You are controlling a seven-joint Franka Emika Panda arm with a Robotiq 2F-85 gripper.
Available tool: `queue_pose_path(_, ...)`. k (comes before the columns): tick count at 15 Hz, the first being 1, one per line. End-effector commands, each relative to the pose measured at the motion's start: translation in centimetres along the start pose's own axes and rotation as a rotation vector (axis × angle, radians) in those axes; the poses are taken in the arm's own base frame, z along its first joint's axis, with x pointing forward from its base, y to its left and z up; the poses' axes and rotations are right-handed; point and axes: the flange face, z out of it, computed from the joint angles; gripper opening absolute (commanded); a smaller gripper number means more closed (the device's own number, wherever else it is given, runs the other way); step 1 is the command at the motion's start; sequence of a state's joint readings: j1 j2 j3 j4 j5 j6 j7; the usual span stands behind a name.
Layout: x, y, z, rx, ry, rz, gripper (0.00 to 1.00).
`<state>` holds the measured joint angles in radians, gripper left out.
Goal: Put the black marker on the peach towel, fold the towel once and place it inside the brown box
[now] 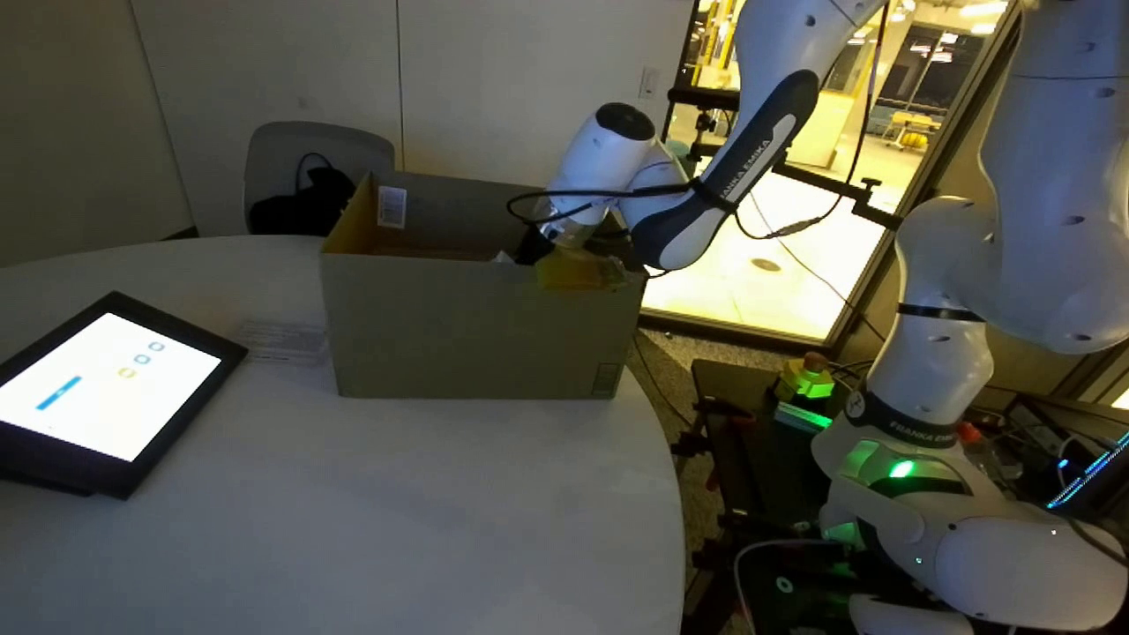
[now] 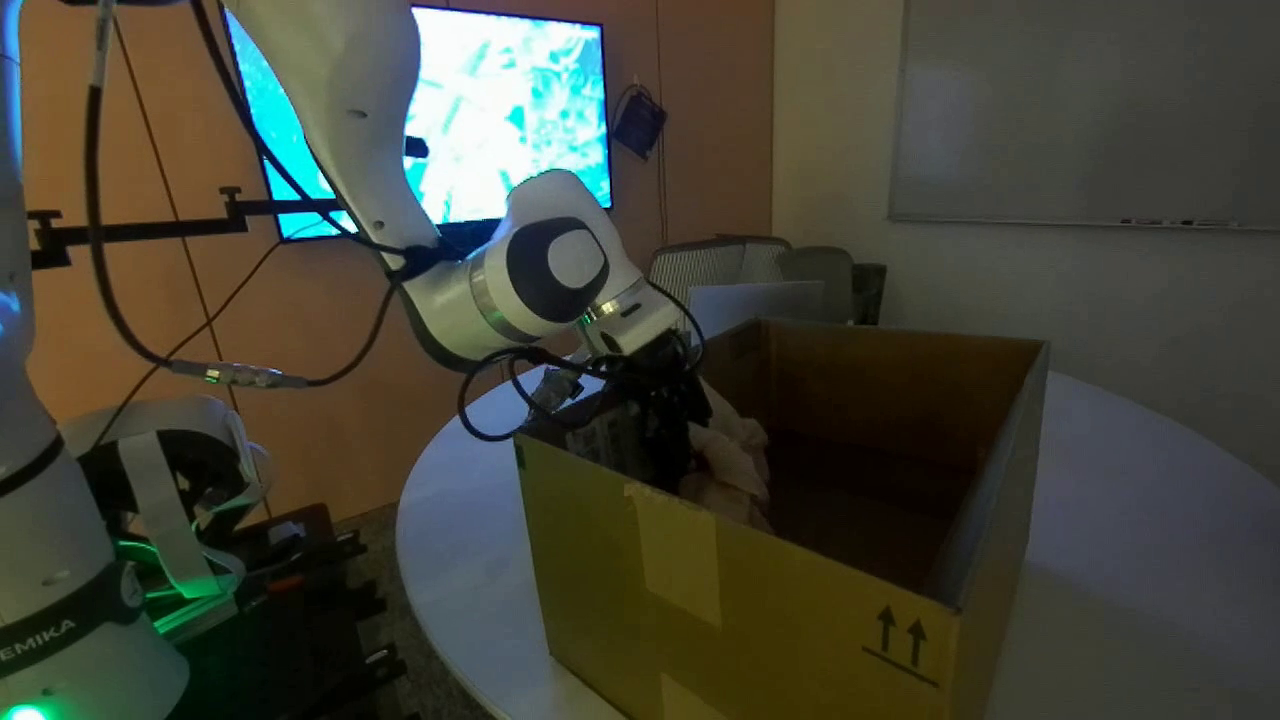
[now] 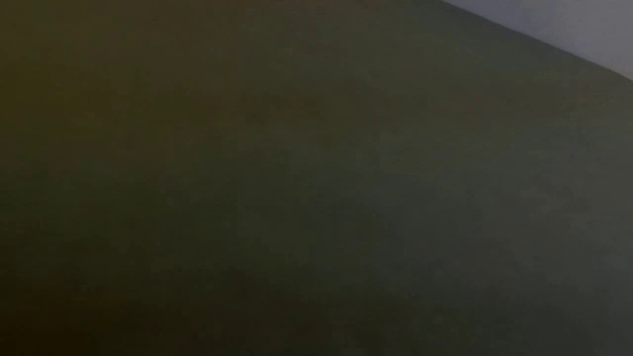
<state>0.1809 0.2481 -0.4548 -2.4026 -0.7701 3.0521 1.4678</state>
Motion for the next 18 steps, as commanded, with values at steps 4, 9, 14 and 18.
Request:
queue_pose_path(4, 1.6, 0.5, 0.0, 0.038, -0.071, 0.074, 0.49)
queue_pose_path(9, 3.2, -1.6, -2.2, 0.092, -0.060, 0.012, 0.86)
queue_pose_path(14, 3.3, -4.8, -8.5, 0.102, -0.037, -0.122, 1.00)
queue_pose_path(18, 1.0, -7.3, -16.0, 0.104, -0.034, -0.264, 1.00)
